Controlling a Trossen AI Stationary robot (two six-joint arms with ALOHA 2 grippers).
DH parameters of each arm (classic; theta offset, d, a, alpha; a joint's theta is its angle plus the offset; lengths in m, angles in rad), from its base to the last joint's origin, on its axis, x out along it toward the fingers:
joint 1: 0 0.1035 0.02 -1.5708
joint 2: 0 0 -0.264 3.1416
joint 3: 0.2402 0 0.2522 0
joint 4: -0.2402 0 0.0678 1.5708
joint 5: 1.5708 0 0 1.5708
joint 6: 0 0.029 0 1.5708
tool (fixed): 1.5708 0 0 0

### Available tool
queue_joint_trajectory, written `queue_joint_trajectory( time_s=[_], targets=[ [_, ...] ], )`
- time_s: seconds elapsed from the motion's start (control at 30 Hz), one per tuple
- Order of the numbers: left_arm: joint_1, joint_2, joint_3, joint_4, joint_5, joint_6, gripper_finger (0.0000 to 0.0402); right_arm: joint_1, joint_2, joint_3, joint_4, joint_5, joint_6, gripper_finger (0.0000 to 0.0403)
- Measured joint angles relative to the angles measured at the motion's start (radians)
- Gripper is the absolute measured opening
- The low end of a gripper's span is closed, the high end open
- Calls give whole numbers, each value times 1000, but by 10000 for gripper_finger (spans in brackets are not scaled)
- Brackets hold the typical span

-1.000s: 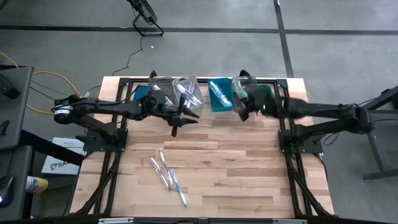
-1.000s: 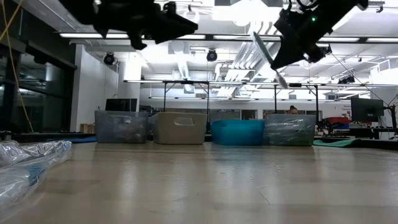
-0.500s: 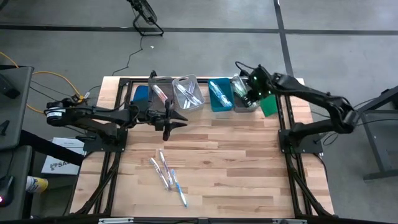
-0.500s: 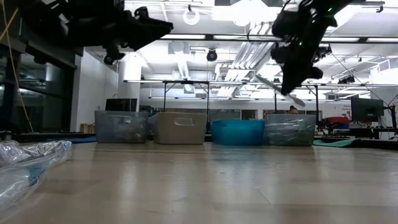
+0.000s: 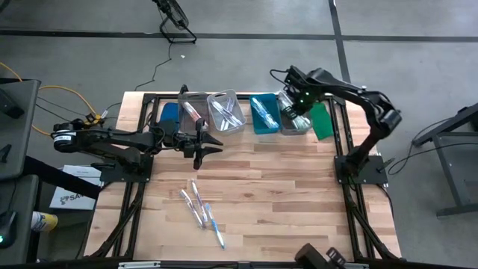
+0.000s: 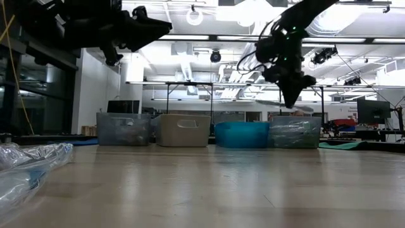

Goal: Pick & Place Toothbrushes
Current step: Put the green toothbrush into the right black bin

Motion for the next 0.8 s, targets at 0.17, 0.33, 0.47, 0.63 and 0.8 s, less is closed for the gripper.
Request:
queue_joint_trajectory(
  time_s=[0.17,0.33,0.47,0.63,0.8],
  targets=[
    [0,0,0,4,1,14,97,-1,58,14,18,22,-7,12],
    [0,0,0,0,1,20,97,-13,94,14,-1,42,7,12],
    [0,0,0,0,2,22,97,-27,105,13,-6,43,26,13],
    [0,0,0,0,2,22,97,-33,109,13,3,42,27,13],
    [0,1,0,0,2,22,97,-39,109,13,6,28,31,13]
  ],
)
